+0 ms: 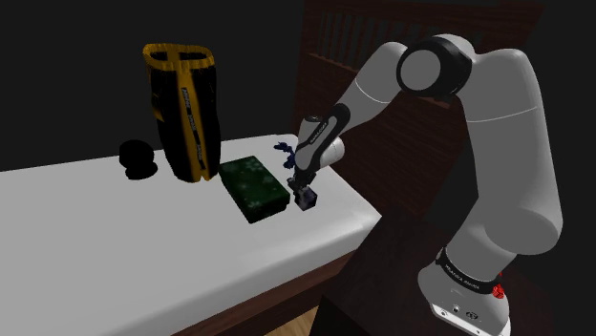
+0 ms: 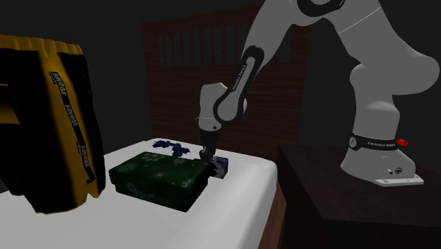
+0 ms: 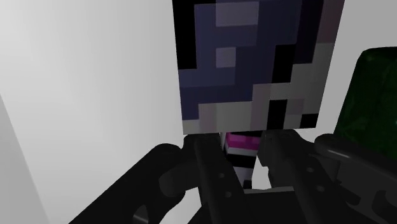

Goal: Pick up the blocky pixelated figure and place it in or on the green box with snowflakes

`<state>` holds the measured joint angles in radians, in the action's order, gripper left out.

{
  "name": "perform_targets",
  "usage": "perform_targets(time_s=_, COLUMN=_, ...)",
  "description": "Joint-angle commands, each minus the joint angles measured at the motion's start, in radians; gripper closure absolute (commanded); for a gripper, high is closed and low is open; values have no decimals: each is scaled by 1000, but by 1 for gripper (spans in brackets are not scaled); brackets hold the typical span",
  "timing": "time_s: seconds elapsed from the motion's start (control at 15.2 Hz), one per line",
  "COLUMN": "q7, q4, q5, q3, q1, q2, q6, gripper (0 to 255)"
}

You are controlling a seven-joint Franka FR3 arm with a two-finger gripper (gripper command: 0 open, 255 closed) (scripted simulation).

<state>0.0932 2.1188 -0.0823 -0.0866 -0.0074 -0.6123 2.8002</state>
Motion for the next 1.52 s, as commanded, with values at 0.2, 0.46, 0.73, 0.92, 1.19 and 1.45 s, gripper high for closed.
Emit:
perform_targets(time_s=0.2, q7=0, q4=0, q5=0, q3=0, q1=0, q2=-1, q6=0, gripper=255)
perform_targets(time_s=0.46, q7=2, q4=9, q5=3, q3=-4, q1=3, q2=25, q6=-18, gripper=255)
perform_targets(time_s=0.73, q7=6, q4=23, q5=9, q3=-11, q1=10, q2=77, q6=-55, gripper=255)
perform_targets(time_s=0.92, q7=9, q4=32, q5=15, q3=-17, q1=14, q2=114, q6=-84, gripper=255)
perform_targets(time_s=1.19, q7=14, q4=40, q5=22, q3=-25, q1=20, q2=163, q6=-124, gripper=255)
perform_targets(time_s=1.45, q7=19, q4=45, q5=31, q3=-31, q1=25, q2=210, q6=-166, gripper=255)
